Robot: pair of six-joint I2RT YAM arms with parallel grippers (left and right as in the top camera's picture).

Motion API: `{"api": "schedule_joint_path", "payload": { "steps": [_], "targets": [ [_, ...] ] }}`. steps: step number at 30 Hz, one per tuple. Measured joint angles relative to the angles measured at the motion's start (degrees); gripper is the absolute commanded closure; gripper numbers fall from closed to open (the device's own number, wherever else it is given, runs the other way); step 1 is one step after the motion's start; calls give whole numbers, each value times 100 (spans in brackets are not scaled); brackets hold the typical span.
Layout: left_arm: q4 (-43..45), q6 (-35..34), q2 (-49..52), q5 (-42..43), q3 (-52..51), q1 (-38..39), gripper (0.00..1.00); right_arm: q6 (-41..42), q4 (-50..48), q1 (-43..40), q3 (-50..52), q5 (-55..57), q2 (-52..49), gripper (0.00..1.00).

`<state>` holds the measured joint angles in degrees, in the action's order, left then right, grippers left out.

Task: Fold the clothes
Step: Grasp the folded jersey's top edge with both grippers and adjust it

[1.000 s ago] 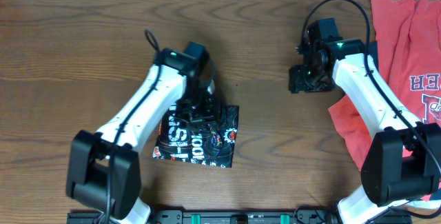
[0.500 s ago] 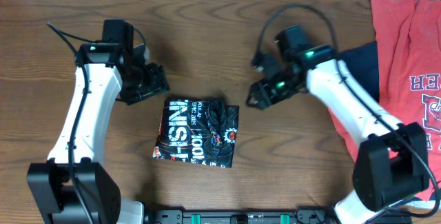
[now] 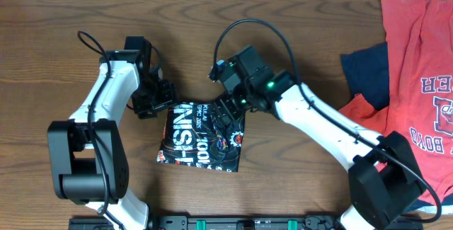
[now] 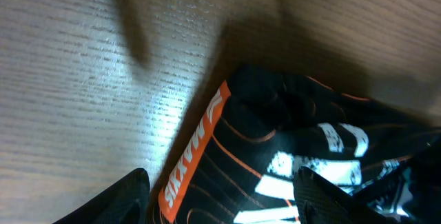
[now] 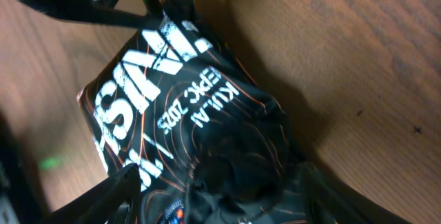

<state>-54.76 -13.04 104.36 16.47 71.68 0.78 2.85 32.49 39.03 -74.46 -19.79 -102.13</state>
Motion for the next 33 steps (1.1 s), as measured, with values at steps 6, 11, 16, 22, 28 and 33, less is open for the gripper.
{"api": "schedule_joint_path", "payload": {
  "steps": [6, 11, 16, 22, 28, 33],
  "targets": [
    [105, -2, 55, 0, 0, -2, 31, 354, -20, 232, 0, 555, -55, 60],
    [105, -2, 55, -13, 0, -2, 31, 957, 387, 269, 2, 1176, -415, 99],
    [94, 0, 55, -15, 0, 0, 31, 1786, 1410, 256, 33, 1971, -780, 99],
    [101, 0, 55, -17, 0, -2, 31, 2614, 2168, 103, 37, 2881, -785, 80],
    [138, 11, 55, 9, 0, -2, 24, 2809, 2170, -70, 37, 3152, -769, 79],
    [621, 146, 55, 560, -4, -2, 18, 2868, 2168, -216, 37, 3154, -527, 63]
  ]
}}
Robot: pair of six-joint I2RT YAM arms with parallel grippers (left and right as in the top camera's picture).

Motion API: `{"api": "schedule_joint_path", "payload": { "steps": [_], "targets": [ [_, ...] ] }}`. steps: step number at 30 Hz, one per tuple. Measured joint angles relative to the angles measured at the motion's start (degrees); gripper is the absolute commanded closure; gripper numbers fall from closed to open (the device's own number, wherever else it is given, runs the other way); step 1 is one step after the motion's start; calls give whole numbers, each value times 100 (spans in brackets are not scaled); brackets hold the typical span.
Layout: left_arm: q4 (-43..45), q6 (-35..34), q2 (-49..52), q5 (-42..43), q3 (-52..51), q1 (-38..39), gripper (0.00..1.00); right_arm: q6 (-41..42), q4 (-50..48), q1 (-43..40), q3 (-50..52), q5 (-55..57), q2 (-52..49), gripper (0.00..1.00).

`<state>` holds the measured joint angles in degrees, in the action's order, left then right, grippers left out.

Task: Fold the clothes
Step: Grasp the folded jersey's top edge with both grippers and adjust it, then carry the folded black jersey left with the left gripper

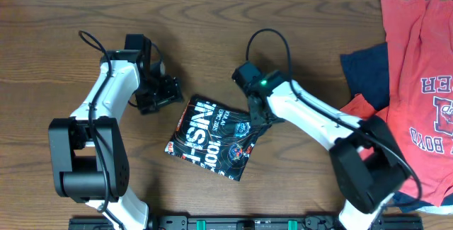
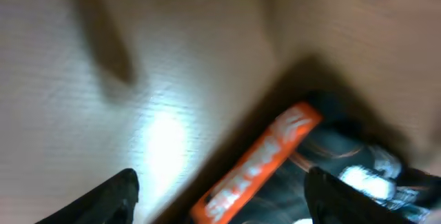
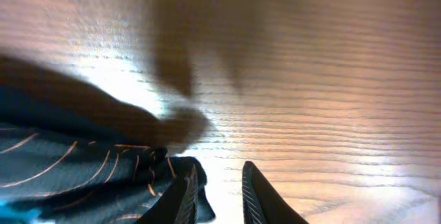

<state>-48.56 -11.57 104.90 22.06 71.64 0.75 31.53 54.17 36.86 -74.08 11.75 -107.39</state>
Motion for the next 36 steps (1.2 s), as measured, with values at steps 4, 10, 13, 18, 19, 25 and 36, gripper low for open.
{"api": "schedule_joint_path", "payload": {
  "steps": [4, 10, 13, 18, 19, 25, 36],
  "targets": [
    [490, 208, 0, 483, 0, 7, 10, -103, -9, -140, 0, -243, 474, 55],
    [640, 568, 20, 763, 0, 59, 1, -616, 81, -225, -9, -1038, 686, 53],
    [619, 796, 140, 800, 0, 149, 1, -730, 66, -225, -9, -1244, 684, 53],
    [614, 1185, 527, 807, 0, 365, 5, -817, 44, -227, -9, -1373, 684, 53],
    [570, 1226, 605, 807, 0, 402, 9, -820, 50, -240, -9, -1381, 684, 53],
    [457, 1447, 857, 883, 7, 522, 94, -837, 98, -404, -9, -1453, 684, 55],
    [1464, 863, 901, 684, 190, -236, 94, -837, 334, -787, -9, -1458, 682, 61]
  ]
}}
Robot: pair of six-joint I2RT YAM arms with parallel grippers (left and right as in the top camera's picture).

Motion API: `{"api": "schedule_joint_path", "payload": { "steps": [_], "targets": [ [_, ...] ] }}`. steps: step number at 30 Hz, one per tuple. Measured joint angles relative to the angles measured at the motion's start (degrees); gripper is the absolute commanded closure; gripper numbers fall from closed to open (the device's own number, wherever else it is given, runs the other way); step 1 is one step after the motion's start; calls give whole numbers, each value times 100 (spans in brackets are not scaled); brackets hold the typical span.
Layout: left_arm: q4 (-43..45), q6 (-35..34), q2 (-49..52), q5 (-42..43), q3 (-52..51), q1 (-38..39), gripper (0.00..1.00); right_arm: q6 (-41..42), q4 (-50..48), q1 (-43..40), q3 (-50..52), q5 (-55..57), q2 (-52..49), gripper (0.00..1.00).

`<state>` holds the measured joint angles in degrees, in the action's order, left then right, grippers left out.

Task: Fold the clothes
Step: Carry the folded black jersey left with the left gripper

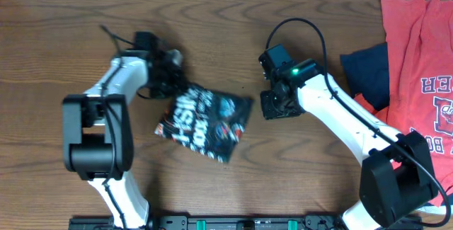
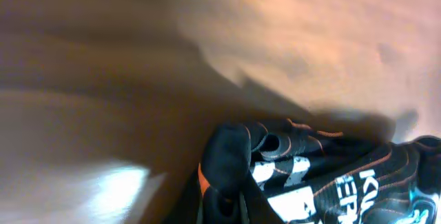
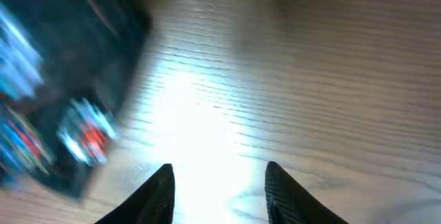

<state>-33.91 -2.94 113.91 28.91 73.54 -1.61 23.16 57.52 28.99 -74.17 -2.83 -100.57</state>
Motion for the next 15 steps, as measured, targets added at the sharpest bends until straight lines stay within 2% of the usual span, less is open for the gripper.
{"api": "schedule_joint_path", "payload": {
  "steps": [7, 15],
  "targets": [
    [573, -1040, 0, -566, 173, -1862, 94, 0, 74, -55, 0, 0, 0, 61],
    [525, -1982, 0, -804, 173, -4048, 93, 2, 72, -57, 0, -2, 0, 61]
  ]
}}
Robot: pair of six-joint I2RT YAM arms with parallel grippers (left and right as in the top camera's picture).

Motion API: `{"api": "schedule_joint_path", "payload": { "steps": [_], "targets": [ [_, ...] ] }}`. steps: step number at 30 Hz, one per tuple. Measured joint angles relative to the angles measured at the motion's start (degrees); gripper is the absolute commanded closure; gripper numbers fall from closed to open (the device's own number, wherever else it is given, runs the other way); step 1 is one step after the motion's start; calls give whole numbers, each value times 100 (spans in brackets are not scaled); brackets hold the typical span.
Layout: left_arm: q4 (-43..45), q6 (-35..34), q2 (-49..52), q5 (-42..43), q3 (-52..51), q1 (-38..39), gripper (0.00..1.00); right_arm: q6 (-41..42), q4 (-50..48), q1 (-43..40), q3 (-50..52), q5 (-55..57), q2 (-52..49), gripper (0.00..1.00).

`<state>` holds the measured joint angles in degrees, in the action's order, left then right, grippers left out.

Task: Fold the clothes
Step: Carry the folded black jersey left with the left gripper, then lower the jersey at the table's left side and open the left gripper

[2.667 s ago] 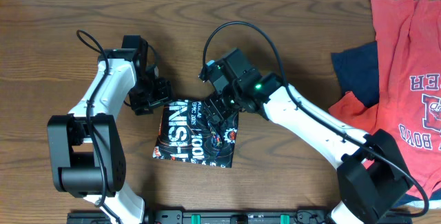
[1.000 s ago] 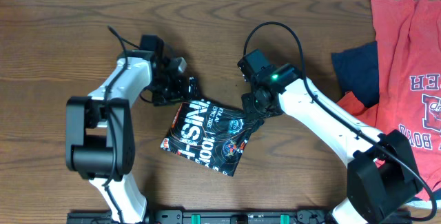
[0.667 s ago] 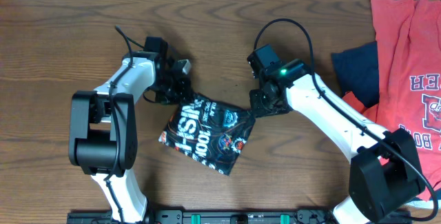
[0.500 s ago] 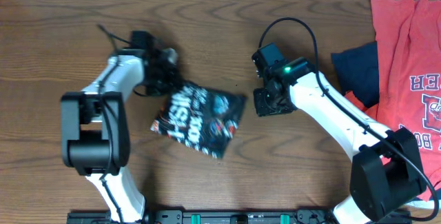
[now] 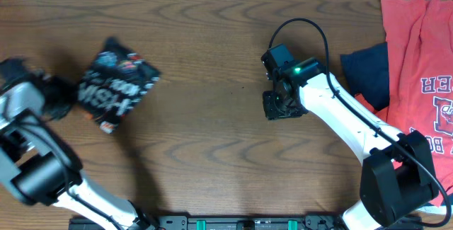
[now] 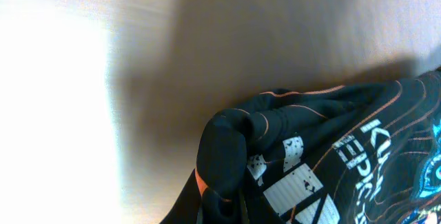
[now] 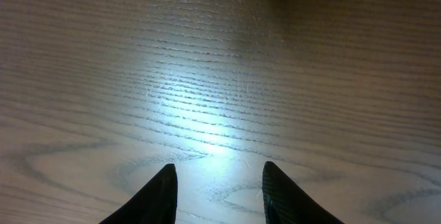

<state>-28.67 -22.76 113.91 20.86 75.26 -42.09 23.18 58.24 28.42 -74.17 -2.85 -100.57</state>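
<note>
The folded black shirt (image 5: 113, 83) with white and orange print lies at the far left of the table. My left gripper (image 5: 60, 97) is shut on its left edge; in the left wrist view the bunched hem (image 6: 227, 148) sits pinched at the jaws. My right gripper (image 5: 282, 107) stands open over bare wood near the table's middle, its fingertips (image 7: 162, 189) apart with nothing between them.
A pile of unfolded clothes lies at the right edge: a red shirt (image 5: 417, 60) with white lettering over a navy garment (image 5: 364, 74). The wooden table (image 5: 212, 152) stretches bare between the two grippers.
My left gripper has moved to the far left edge with the folded black shirt in it. The right gripper stays open in nearly the same spot.
Both grippers were at the folded black shirt in the table's middle. Then the right gripper was shut on its right corner with the left open beside it. Later the left held the shirt's corner and the right stood open, clear. Now the shirt is at the far left.
</note>
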Motion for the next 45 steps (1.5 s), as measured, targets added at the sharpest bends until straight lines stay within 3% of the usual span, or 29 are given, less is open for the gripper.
{"api": "schedule_joint_path", "payload": {
  "steps": [6, 7, 9, 10, 11, 19, 26, 30, 34, 41, 45],
  "targets": [
    [-420, -326, 0, -31, 0, -953, 92, 0, 0, -22, 0, 2, 0, 61],
    [-472, -367, 0, -28, 0, -1051, 83, 0, 0, -24, 0, -2, 0, 61],
    [-599, -420, 0, -28, 0, -1211, 32, -2, -4, -28, 0, 0, 0, 60],
    [-697, -450, 0, -26, 0, -1290, 13, -2, -9, -28, 0, -2, 0, 61],
    [-774, -459, 0, -26, 0, -1342, 2, 0, -13, -28, 0, 0, 0, 61],
    [-1075, -538, -116, -26, 0, -1482, 2, -2, -20, -28, 0, -2, 0, 60],
    [-1014, -319, -1281, 7, 0, -1307, 2, -2, -175, -28, 0, -4, 0, 60],
    [-962, 105, -2009, 28, 11, -699, 2, 0, -221, -31, 0, -11, 0, 59],
    [-1069, 487, -2114, 7, 42, 96, 2, -2, -219, -28, 0, -15, 0, 59],
    [-1399, 741, -1517, -887, 2, 1744, 2, -2, -199, -31, 0, -15, 0, 59],
    [-1449, 787, -986, -1263, -72, 2280, 2, -2, -94, -31, 0, -15, 0, 59]
  ]
}}
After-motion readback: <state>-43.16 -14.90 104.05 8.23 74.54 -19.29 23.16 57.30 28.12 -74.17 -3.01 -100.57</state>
